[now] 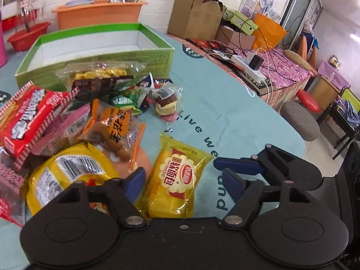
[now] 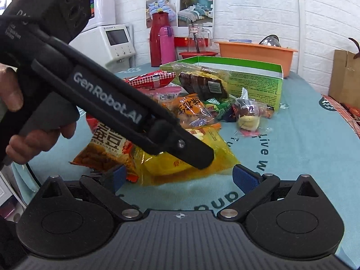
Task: Organize snacks
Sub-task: 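Grasp the yellow bread pack with the left gripper, then carry the yellow bread pack into the green box and open the left gripper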
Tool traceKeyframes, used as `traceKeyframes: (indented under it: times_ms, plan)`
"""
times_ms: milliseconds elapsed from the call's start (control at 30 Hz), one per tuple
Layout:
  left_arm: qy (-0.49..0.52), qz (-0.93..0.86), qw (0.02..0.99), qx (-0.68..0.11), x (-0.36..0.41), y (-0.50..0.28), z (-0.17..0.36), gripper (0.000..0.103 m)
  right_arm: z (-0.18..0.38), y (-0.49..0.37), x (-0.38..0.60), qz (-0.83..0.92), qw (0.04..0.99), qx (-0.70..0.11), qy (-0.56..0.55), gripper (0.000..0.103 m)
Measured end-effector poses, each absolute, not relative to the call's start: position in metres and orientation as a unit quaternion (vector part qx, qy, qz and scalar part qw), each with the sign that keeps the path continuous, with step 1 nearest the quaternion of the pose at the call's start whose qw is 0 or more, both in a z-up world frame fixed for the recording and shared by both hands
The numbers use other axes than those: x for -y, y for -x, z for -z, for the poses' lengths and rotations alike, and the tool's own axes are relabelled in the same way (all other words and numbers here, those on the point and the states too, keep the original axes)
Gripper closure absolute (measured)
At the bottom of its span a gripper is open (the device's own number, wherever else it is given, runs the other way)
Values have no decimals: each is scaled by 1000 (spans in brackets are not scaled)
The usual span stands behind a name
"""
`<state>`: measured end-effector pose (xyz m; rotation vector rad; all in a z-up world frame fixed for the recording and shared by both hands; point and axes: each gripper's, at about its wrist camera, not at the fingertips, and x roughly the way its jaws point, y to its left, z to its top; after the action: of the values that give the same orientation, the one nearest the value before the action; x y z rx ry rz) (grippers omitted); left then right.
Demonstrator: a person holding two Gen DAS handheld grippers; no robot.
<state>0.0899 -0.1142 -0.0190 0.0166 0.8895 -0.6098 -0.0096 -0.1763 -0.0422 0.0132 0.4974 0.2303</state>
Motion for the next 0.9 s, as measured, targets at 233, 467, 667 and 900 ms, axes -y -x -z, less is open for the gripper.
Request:
traceKeyframes:
  times_ms: [233, 467, 667, 900]
  plan:
    - [3, 290, 860, -421, 113, -90, 22, 60, 46, -1, 178, -108, 964, -243, -8, 0]
    - [6, 307, 891, -335, 111, -91, -30, 60, 5, 5, 181, -92, 979, -177, 37, 2]
    - [10, 283, 916, -285, 103, -133, -63, 60, -27, -41, 170, -90, 985, -130, 65, 5]
    - [27, 264, 919, -292, 95, -208, -66, 60, -39, -113, 170, -78, 987, -135, 45, 11]
